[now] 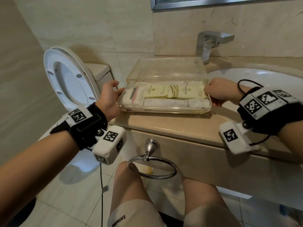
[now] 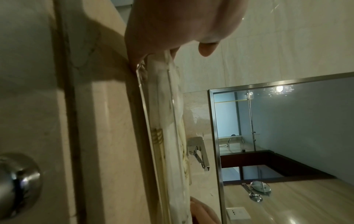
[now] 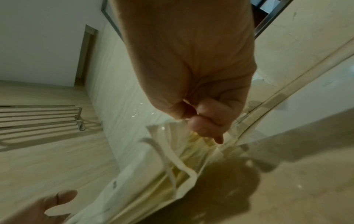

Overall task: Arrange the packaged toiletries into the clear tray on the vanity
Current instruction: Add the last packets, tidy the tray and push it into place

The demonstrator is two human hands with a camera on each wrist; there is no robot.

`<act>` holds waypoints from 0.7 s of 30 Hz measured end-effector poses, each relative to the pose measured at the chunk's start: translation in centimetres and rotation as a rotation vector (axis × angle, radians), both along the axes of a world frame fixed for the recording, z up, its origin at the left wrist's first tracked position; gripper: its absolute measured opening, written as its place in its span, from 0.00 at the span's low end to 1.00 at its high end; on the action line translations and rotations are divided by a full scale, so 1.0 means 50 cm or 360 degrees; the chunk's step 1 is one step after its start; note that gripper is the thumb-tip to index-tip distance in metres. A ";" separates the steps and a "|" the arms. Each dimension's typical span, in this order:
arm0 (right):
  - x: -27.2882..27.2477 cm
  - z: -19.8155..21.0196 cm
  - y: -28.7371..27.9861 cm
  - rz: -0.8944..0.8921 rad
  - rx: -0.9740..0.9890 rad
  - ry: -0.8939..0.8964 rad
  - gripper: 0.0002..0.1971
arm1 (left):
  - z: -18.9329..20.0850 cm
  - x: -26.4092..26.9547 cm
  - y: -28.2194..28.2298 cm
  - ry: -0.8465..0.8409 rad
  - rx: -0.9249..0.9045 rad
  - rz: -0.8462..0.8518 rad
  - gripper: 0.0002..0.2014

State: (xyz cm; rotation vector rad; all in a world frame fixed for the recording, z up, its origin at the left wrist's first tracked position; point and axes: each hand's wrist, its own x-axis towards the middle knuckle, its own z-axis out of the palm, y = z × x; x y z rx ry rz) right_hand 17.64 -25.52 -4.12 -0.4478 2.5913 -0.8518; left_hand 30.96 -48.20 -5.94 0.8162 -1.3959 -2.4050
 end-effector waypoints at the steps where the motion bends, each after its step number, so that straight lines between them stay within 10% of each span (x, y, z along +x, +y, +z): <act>1: -0.003 -0.001 0.000 -0.0007 -0.0005 -0.0020 0.15 | 0.001 -0.003 0.001 0.0006 0.0006 0.0004 0.20; 21: -0.058 0.004 -0.029 -0.0143 0.0138 -0.0126 0.17 | -0.021 -0.069 -0.016 -0.0039 -0.0107 0.0185 0.17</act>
